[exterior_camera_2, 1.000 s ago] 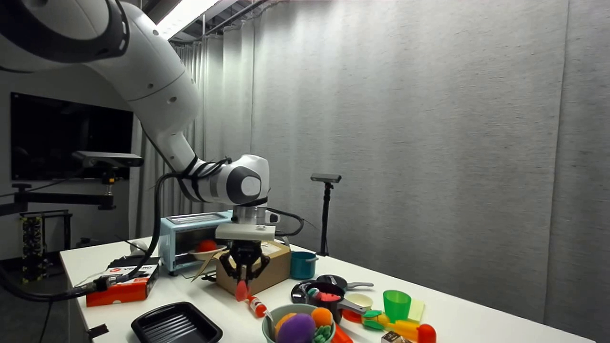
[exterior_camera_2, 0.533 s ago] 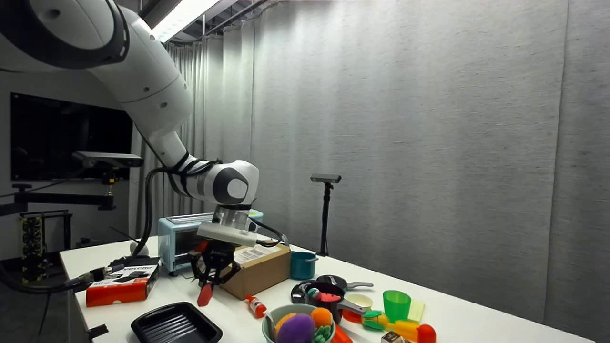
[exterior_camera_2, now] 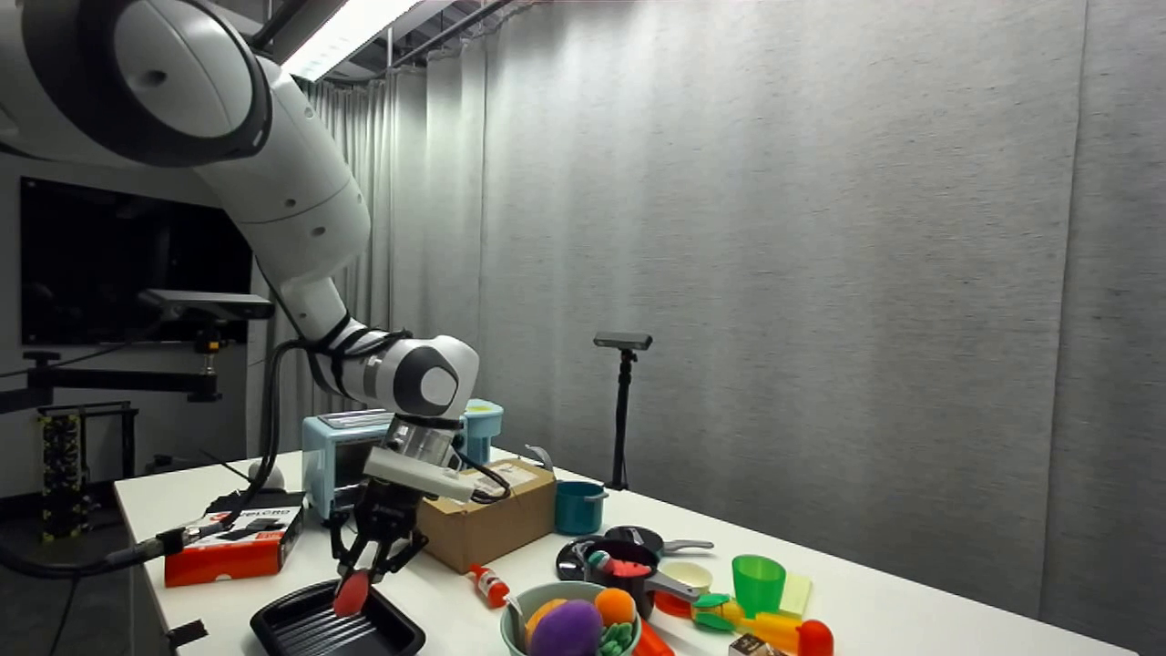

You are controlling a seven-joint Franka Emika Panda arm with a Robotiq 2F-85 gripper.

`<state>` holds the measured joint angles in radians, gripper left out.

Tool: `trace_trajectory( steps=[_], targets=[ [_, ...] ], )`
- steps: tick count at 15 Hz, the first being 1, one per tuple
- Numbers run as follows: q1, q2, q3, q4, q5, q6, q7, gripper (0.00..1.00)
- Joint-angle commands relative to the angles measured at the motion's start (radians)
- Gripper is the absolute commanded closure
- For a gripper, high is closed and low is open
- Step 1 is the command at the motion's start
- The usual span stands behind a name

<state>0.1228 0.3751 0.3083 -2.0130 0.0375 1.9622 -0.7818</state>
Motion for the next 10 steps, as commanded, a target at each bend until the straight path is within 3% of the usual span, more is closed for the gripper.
trace_trajectory(
  steps=[1,6,10],
  targets=[
    [0.049,-0.001,-0.014,0.021,-0.082,-0.001,0.0,0.45],
    [0.061,-0.036,-0.058,0.047,-0.21,0.08,0.137,0.05],
    [0.03,-0.084,-0.12,0.039,-0.259,0.137,0.274,0.0]
  ],
)
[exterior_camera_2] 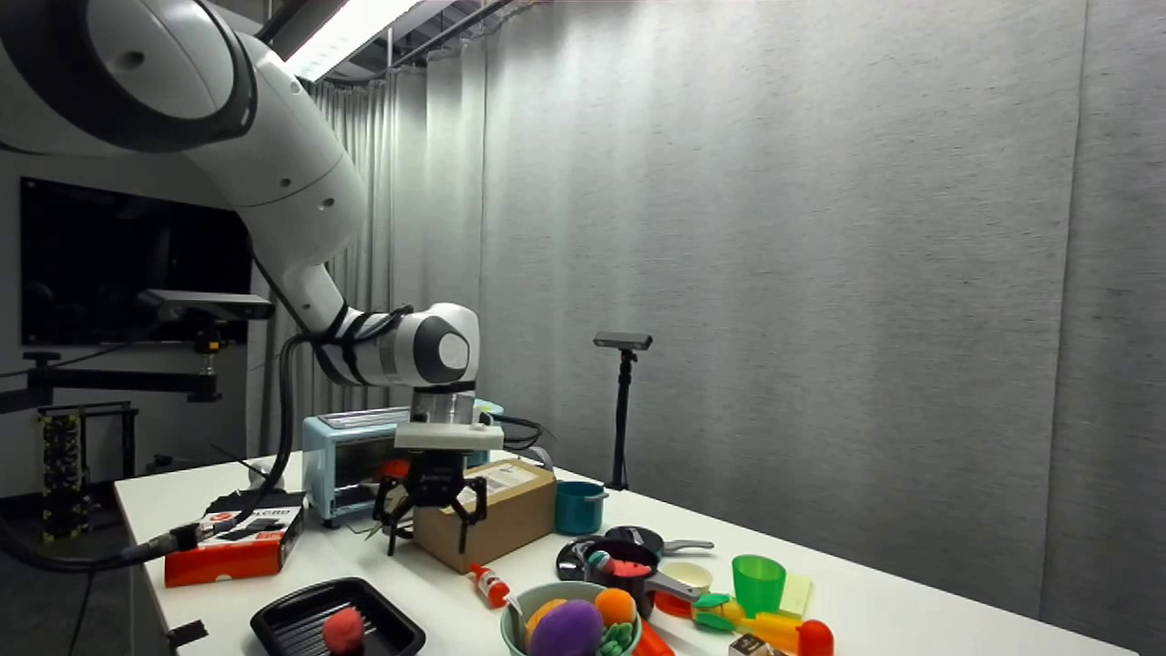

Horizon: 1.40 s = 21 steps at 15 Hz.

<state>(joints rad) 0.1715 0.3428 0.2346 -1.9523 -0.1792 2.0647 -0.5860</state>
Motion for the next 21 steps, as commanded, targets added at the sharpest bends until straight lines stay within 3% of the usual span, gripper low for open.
trace_trajectory(
  steps=[1,6,12,16,20,21],
  targets=[
    [-0.028,-0.061,-0.067,-0.022,-0.061,0.042,0.108,0.0],
    [-0.086,-0.088,-0.185,-0.006,-0.142,0.022,0.253,0.0],
    [-0.162,-0.071,-0.272,-0.005,-0.1,-0.029,0.427,0.0],
    [-0.21,-0.038,-0.261,-0.006,0.085,-0.105,0.41,0.0],
    [-0.232,-0.045,-0.265,-0.045,0.153,-0.02,0.389,0.0],
    [-0.183,-0.025,-0.228,-0.043,0.175,0.013,0.465,0.0]
  ],
)
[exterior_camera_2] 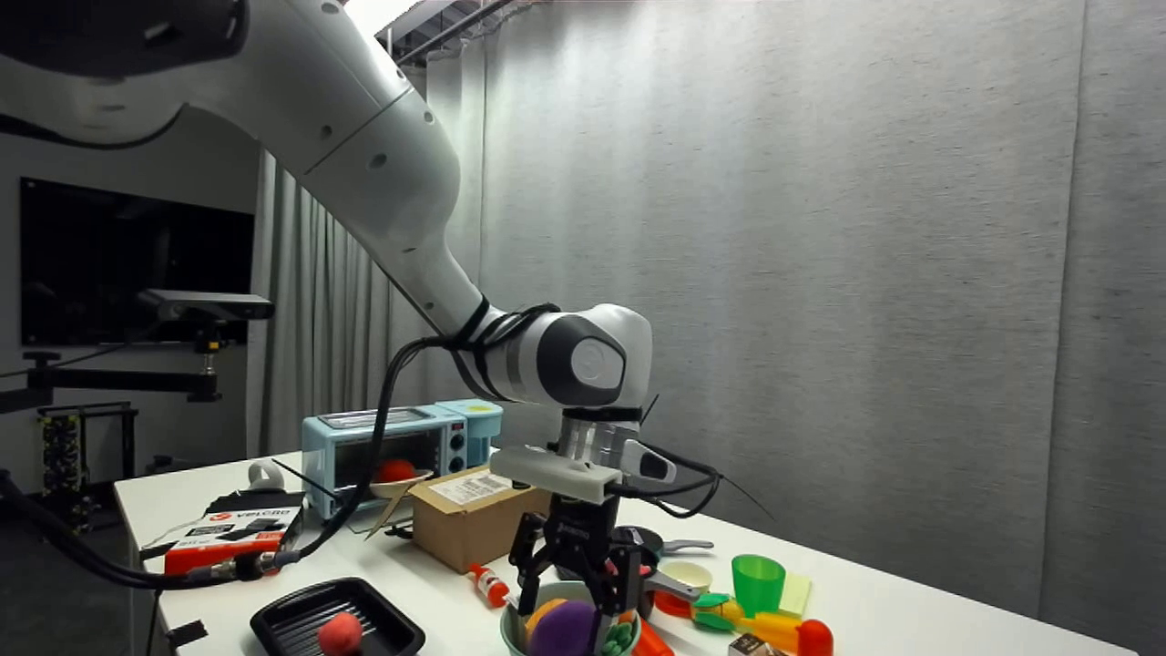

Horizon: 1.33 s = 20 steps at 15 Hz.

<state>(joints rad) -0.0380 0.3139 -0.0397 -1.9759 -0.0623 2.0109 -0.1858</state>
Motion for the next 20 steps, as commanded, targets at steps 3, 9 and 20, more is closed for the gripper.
trace_trajectory(
  steps=[3,9,20],
  targets=[
    [0.037,0.015,0.102,-0.038,0.147,0.148,0.047,0.0],
    [0.127,0.054,0.157,-0.008,0.09,0.17,0.088,0.0],
    [0.244,0.041,0.125,0.092,-0.219,0.037,0.326,0.0]
  ],
)
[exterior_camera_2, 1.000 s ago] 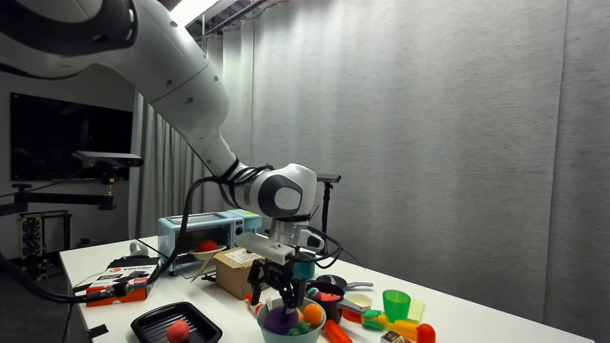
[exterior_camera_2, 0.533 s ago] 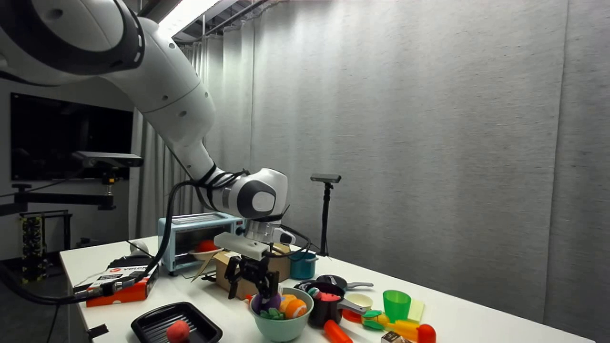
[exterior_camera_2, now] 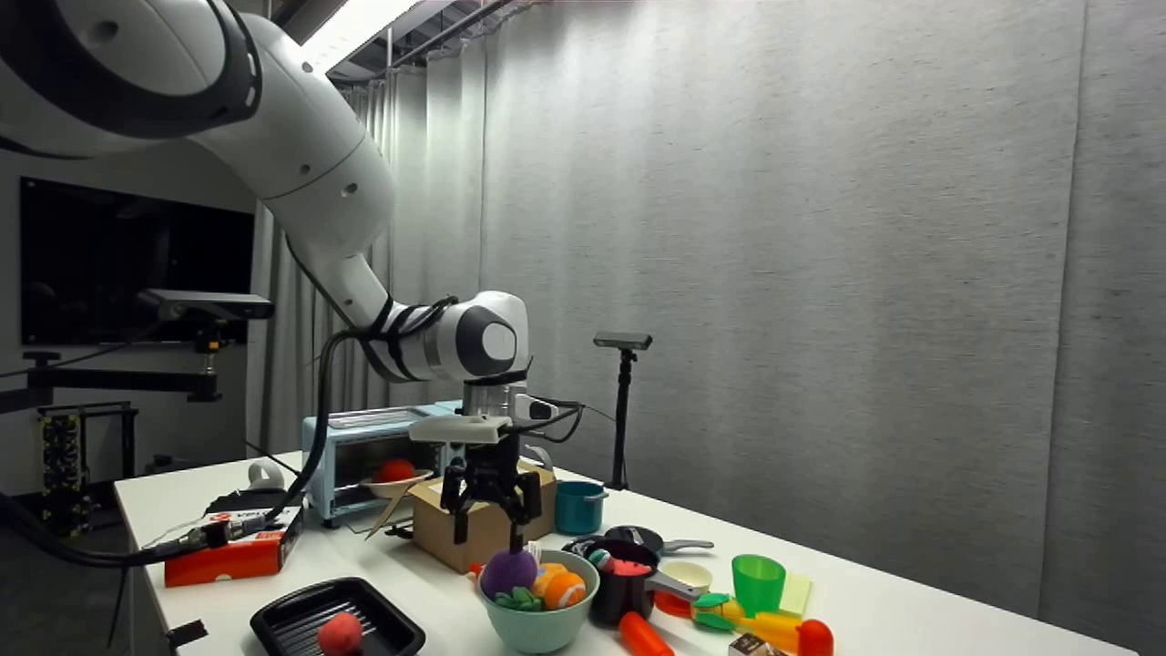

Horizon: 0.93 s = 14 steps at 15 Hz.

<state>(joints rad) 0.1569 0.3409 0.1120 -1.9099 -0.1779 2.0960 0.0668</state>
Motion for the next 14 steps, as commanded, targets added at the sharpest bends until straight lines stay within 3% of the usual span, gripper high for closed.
trace_trajectory(
  steps=[1,6,11,12,13,14],
  targets=[
    [0.055,0.017,-0.027,0.027,-0.131,-0.061,0.086,0.0],
    [0.089,0.041,-0.054,0.012,-0.308,-0.022,0.214,0.0],
    [0.059,0.074,-0.044,-0.003,-0.271,0.103,0.177,0.0],
    [0.055,0.079,-0.044,-0.007,-0.258,0.116,0.167,0.25],
    [0.053,0.078,-0.048,-0.012,-0.253,0.127,0.162,0.26],
    [0.048,0.072,-0.051,-0.018,-0.249,0.136,0.153,0.35]
  ],
)
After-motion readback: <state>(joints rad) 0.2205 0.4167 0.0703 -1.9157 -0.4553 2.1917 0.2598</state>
